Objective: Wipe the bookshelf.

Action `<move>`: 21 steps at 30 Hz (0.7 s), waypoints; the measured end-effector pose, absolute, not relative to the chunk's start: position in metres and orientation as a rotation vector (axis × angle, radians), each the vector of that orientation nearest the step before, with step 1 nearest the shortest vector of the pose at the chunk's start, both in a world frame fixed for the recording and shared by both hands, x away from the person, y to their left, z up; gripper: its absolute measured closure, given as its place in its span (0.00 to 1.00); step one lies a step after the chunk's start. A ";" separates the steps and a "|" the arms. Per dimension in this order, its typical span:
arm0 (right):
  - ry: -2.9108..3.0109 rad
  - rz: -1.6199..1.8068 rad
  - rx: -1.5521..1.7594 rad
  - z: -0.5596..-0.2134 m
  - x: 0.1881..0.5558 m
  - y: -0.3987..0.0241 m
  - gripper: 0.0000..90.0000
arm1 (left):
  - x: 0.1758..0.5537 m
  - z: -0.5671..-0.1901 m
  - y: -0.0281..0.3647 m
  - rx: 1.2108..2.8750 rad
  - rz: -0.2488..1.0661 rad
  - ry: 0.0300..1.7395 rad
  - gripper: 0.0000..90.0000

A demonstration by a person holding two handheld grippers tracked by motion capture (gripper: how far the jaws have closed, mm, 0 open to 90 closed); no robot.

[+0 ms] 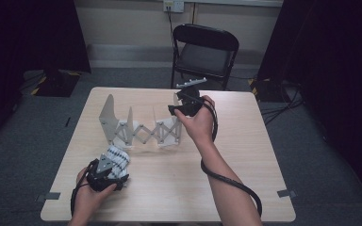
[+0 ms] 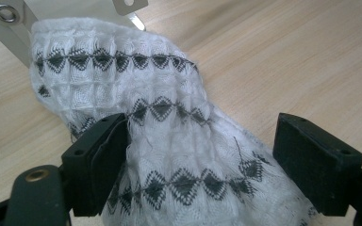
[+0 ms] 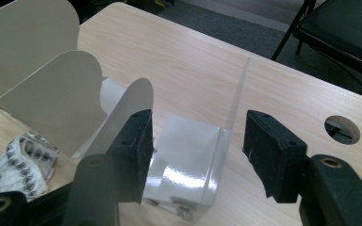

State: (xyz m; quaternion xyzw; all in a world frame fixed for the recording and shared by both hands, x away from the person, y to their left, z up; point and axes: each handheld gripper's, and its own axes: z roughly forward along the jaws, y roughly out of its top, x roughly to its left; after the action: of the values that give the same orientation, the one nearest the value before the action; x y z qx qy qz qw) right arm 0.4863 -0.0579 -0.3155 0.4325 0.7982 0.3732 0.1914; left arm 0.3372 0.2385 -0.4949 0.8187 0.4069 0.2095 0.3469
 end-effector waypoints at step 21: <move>2.300 1.080 1.154 -0.321 0.481 -0.008 0.48 | 0.337 -0.496 0.239 2.115 0.543 1.053 0.21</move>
State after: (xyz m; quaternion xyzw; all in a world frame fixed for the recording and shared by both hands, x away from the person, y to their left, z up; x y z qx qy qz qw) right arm 0.4805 -0.0082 -0.3213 0.4073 0.8114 0.3810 0.1746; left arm 0.3370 0.2391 -0.4957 0.8169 0.4067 0.2098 0.3511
